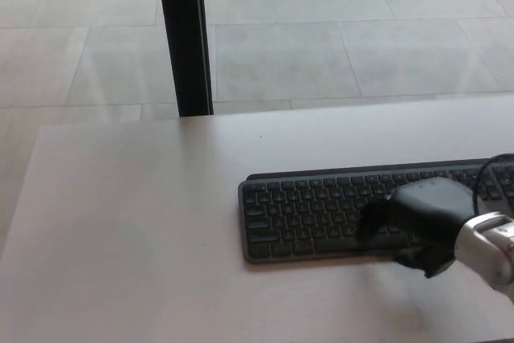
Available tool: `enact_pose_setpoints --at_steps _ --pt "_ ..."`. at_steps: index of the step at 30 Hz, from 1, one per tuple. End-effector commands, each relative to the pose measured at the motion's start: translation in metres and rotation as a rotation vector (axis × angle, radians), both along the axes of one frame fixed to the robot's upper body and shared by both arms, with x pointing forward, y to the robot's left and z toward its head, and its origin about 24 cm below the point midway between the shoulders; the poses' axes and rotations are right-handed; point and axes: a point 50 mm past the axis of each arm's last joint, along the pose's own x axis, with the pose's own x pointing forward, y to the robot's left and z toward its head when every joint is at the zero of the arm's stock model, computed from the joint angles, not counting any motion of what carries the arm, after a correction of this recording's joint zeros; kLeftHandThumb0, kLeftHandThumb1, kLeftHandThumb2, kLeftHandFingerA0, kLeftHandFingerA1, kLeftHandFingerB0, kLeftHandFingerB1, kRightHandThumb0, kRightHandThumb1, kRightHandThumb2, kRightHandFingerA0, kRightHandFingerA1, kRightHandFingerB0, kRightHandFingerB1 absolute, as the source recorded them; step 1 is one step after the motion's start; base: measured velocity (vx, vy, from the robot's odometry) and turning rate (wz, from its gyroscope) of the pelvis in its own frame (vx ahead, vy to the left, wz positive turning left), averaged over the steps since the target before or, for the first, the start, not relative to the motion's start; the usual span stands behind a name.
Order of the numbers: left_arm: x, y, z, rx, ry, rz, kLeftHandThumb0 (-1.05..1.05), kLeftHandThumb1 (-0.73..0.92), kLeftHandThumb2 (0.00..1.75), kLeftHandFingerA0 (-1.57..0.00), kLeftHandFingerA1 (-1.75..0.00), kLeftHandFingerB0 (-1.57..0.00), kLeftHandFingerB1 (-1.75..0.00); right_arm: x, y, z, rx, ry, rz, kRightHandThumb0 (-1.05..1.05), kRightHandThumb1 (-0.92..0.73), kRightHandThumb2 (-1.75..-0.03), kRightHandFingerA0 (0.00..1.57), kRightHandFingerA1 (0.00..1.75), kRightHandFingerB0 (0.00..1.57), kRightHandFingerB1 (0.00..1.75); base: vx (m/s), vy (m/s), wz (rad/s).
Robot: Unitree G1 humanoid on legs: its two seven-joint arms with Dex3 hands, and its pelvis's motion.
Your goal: The robot uses its right fingers to click on the space key of the black keyboard placed on the center of the white desk.
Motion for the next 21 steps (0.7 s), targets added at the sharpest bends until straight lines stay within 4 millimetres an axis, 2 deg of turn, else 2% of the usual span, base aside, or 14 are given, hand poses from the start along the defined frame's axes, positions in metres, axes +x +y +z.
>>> enact_pose_setpoints --at_steps 1,5,6,7,12,13,16,17,18,19,21 --pt "-0.007 0.007 0.004 0.029 0.008 0.016 -0.51 0.63 0.59 -0.69 -0.68 -0.57 -0.57 0.004 -0.016 0.035 0.070 -0.028 -0.017 -0.16 -0.54 -0.69 0.86 1.71 0.72 0.45 0.00 0.000 0.00" --pt "-0.009 0.007 0.003 0.025 0.010 0.027 -0.51 0.62 0.59 -0.74 -0.71 -0.60 -0.59 0.006 -0.030 0.071 0.166 -0.095 -0.076 -0.18 -0.55 -0.68 0.81 1.72 0.73 0.42 0.00 0.000 0.00" --pt "-0.009 0.007 0.002 0.024 0.010 0.028 -0.51 0.62 0.59 -0.74 -0.71 -0.60 -0.59 0.006 -0.031 0.073 0.172 -0.095 -0.079 -0.18 -0.55 -0.68 0.81 1.72 0.73 0.42 0.00 0.000 0.00" --pt "-0.009 0.007 0.002 0.023 0.010 0.025 -0.51 0.62 0.59 -0.73 -0.70 -0.60 -0.59 0.003 -0.043 0.088 0.279 -0.134 -0.087 -0.14 -0.54 -0.70 0.83 1.70 0.71 0.43 0.00 0.000 0.00" --pt "-0.009 0.007 0.002 0.024 0.014 0.018 -0.51 0.63 0.59 -0.71 -0.70 -0.59 -0.58 -0.014 -0.082 0.111 0.464 -0.200 -0.159 -0.14 -0.57 -0.64 0.77 1.75 0.61 0.41 0.00 0.000 0.00" --pt "-0.009 0.007 0.002 0.022 0.015 0.017 -0.51 0.63 0.59 -0.71 -0.67 -0.58 -0.56 -0.018 -0.096 0.113 0.520 -0.215 -0.198 -0.07 -0.55 -0.63 0.77 1.71 0.59 0.42 0.00 0.000 0.00" --pt "-0.009 0.006 0.002 0.021 0.012 0.022 -0.51 0.62 0.59 -0.72 -0.70 -0.60 -0.59 -0.026 -0.128 0.112 0.617 -0.253 -0.289 -0.03 -0.58 -0.56 0.72 1.69 0.57 0.41 0.00 0.000 0.00" --pt "-0.009 0.006 0.001 0.015 0.017 0.030 -0.51 0.61 0.58 -0.74 -0.70 -0.60 -0.58 -0.030 -0.143 0.111 0.692 -0.270 -0.365 -0.04 -0.55 -0.64 0.95 1.57 0.61 0.49 0.00 0.000 0.00" --pt "-0.009 0.005 0.001 0.015 0.008 0.022 -0.50 0.62 0.59 -0.72 -0.71 -0.59 -0.59 -0.040 -0.166 0.111 0.745 -0.332 -0.450 -0.19 -0.50 -0.70 0.98 1.50 0.58 0.52 0.00 0.000 0.00" --pt "-0.009 0.005 0.001 0.022 0.010 0.009 -0.51 0.63 0.59 -0.72 -0.72 -0.61 -0.61 -0.052 -0.193 0.111 0.861 -0.384 -0.567 -0.30 -0.52 -0.58 0.97 1.34 0.57 0.41 0.00 0.000 0.00" --pt "-0.009 0.004 0.000 0.021 0.012 0.010 -0.51 0.63 0.59 -0.72 -0.72 -0.61 -0.61 -0.054 -0.195 0.111 0.874 -0.388 -0.577 -0.30 -0.52 -0.58 0.97 1.34 0.57 0.41 0.00 0.000 0.00"
